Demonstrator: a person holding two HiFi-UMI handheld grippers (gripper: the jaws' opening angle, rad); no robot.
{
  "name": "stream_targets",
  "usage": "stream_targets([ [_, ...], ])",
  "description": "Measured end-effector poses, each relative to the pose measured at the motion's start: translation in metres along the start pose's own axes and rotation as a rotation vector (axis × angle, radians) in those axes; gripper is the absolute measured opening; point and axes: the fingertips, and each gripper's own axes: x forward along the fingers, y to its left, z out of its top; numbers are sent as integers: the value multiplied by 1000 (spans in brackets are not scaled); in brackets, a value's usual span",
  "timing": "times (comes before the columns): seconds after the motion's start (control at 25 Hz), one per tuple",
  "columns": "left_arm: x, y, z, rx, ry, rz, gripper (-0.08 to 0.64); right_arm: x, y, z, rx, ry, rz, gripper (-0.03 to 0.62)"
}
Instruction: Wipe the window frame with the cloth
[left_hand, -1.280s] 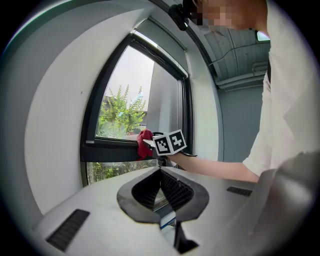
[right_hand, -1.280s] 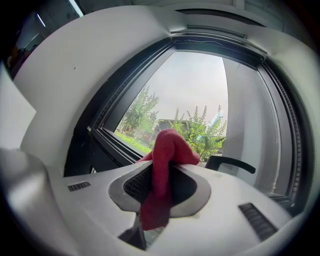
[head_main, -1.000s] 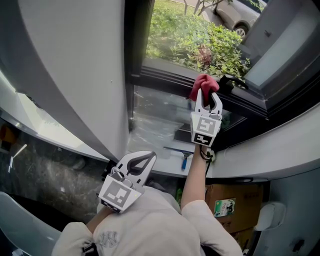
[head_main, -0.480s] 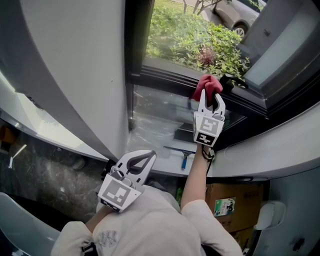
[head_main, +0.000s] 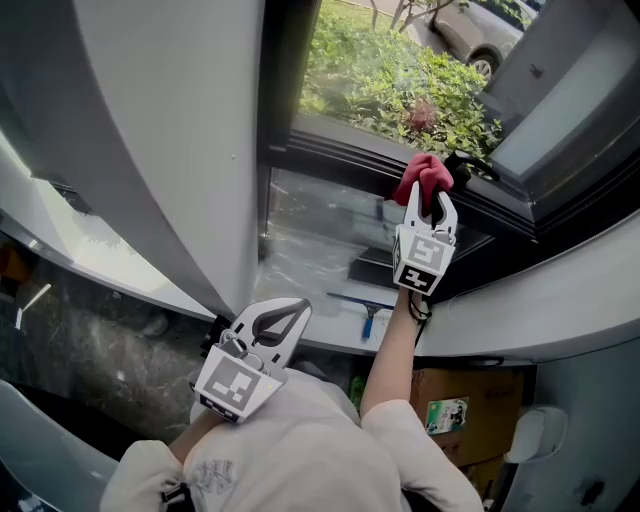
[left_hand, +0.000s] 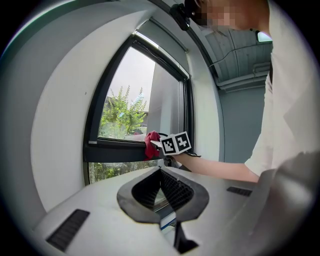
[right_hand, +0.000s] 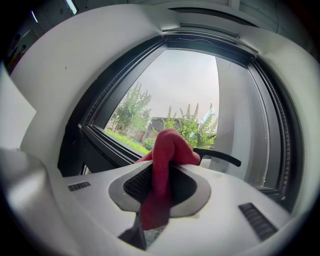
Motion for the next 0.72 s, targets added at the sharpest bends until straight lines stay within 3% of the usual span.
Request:
stream_targets([
  [0.72, -2, 3, -7, 26, 19, -5, 9, -2, -12, -6, 5, 5, -29, 86],
])
